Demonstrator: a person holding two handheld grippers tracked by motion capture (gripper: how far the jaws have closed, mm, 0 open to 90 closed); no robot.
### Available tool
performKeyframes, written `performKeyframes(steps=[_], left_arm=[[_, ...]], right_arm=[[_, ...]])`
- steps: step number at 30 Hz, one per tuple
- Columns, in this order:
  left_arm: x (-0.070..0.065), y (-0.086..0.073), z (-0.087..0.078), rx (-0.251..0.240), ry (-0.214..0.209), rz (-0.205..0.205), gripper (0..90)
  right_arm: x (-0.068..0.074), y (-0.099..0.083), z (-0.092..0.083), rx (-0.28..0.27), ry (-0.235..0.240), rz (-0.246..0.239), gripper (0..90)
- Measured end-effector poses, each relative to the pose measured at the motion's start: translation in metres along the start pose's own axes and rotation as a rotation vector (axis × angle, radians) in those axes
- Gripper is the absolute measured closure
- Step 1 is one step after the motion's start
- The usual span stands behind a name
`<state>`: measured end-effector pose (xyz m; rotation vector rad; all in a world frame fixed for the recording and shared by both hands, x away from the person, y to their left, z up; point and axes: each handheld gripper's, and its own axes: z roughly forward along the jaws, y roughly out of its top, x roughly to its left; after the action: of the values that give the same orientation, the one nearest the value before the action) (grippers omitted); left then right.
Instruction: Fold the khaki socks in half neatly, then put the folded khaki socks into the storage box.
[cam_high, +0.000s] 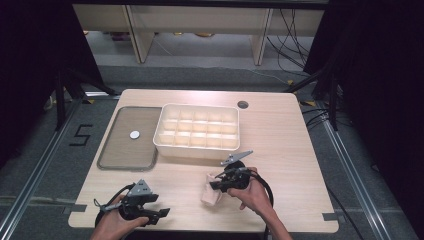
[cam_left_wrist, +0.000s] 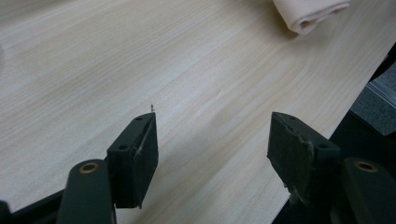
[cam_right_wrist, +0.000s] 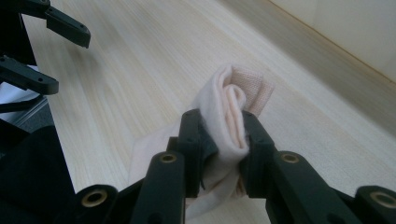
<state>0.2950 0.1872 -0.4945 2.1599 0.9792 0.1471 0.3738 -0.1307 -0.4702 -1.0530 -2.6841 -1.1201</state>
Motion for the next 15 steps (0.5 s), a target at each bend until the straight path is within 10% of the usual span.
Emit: performKeyframes(steps=[15], left_arm=[[0.003,0.001,-0.002,-0.002,0.015,0.006,31.9]], right_arm=[[-0.001,0.008,-0.014,-0.018,-0.043,-0.004,74.2]])
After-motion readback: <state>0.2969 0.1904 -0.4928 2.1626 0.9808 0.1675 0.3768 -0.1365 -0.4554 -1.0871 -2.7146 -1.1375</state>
